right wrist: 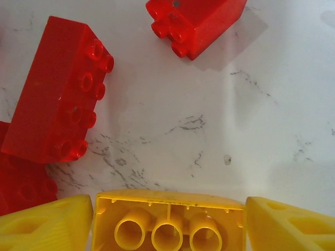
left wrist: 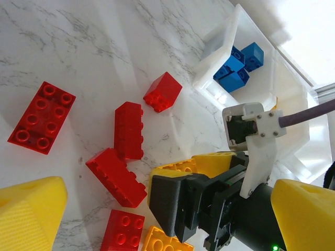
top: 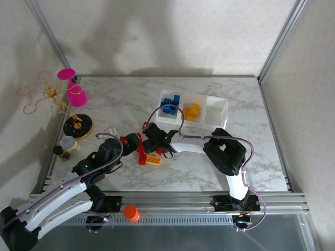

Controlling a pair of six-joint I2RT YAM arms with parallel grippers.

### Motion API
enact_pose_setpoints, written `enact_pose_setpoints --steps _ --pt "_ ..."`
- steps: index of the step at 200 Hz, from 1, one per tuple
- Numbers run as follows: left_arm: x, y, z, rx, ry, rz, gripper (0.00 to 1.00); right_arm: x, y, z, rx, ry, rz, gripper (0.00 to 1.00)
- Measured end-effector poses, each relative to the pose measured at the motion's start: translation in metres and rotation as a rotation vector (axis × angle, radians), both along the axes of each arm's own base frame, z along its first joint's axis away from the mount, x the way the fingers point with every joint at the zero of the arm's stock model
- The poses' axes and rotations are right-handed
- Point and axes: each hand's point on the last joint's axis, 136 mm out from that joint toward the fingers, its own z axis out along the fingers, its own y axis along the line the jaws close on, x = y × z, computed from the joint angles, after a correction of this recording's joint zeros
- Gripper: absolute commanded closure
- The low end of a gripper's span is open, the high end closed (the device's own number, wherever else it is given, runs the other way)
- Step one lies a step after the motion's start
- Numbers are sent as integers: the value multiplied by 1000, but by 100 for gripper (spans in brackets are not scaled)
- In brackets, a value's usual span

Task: Sort the legos into containers by color
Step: Pick up the lego from the center of the table.

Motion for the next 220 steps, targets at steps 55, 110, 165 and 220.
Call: enact_pose_setpoints --steps 55,110,165,220 --pt "0 0 -3 7 9 0 0 2 -2 0 -8 -11 -12 42" --pt "0 0 -3 8 9 -1 0 -1 -3 5 11 7 -18 48" --pt "1 -1 1 5 1 -3 0 10 -19 56 102 -27 -67 46" --pt "10 -19 -2 -9 11 -55 0 65 -86 100 152 -85 -249 44"
